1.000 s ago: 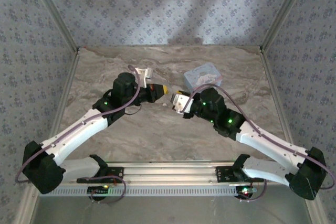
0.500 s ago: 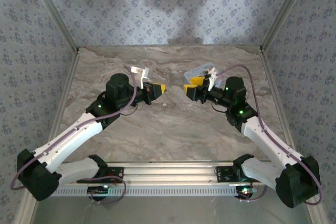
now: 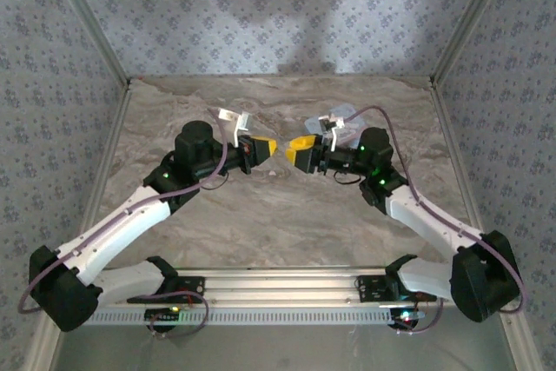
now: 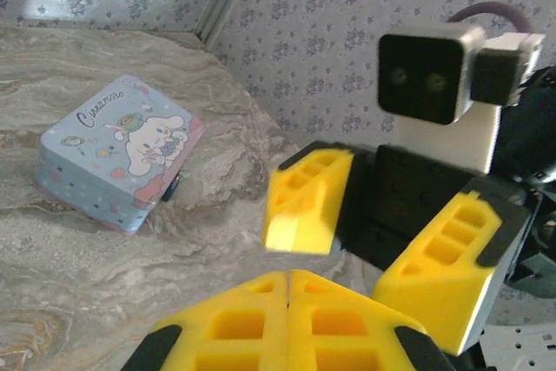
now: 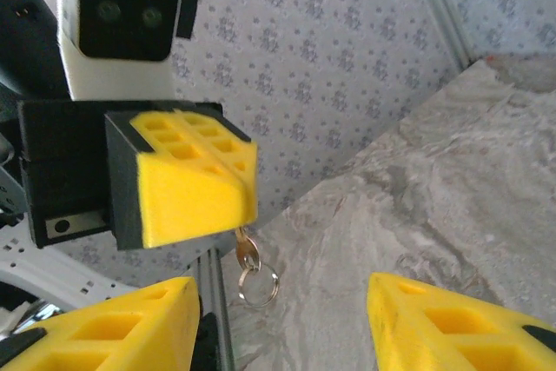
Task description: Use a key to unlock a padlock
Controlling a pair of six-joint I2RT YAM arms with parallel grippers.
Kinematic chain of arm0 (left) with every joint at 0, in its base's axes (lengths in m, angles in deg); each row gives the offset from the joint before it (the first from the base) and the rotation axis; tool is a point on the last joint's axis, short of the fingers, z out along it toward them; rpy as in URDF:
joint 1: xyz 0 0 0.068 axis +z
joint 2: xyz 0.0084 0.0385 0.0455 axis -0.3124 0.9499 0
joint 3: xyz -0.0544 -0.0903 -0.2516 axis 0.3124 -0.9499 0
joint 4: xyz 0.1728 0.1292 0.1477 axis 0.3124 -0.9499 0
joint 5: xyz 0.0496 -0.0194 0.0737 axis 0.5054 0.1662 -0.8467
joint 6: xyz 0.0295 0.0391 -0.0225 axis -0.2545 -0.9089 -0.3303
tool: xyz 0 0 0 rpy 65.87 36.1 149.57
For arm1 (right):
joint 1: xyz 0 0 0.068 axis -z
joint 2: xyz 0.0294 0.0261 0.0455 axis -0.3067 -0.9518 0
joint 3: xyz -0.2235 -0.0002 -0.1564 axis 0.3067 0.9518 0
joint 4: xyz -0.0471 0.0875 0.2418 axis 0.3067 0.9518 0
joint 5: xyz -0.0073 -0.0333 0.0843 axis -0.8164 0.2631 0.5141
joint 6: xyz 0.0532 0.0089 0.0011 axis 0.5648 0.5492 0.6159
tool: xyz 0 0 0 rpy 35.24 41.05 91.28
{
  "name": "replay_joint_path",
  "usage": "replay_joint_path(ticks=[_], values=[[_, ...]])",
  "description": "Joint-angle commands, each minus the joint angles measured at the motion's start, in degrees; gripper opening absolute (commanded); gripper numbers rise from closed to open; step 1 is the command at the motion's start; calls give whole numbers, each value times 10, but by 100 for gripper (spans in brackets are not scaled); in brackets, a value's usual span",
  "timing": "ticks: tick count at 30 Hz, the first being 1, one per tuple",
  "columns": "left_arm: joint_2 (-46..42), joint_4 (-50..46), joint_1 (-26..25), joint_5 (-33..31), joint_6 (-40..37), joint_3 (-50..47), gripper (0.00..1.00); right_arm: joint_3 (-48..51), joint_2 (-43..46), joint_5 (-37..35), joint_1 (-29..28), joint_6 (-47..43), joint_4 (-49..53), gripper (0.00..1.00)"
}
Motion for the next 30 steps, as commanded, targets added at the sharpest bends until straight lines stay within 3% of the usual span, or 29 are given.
replay_joint_path(ticks=[1, 15, 30], values=[[0, 26, -3, 14, -4, 13, 0, -17, -10, 20, -8, 11, -25, 54], [2, 24, -2, 13, 0, 10, 0, -45, -42, 34, -31, 5, -27, 48], [0, 22, -2, 9, 1, 6, 0, -53, -51, 36, -36, 3, -22, 31]])
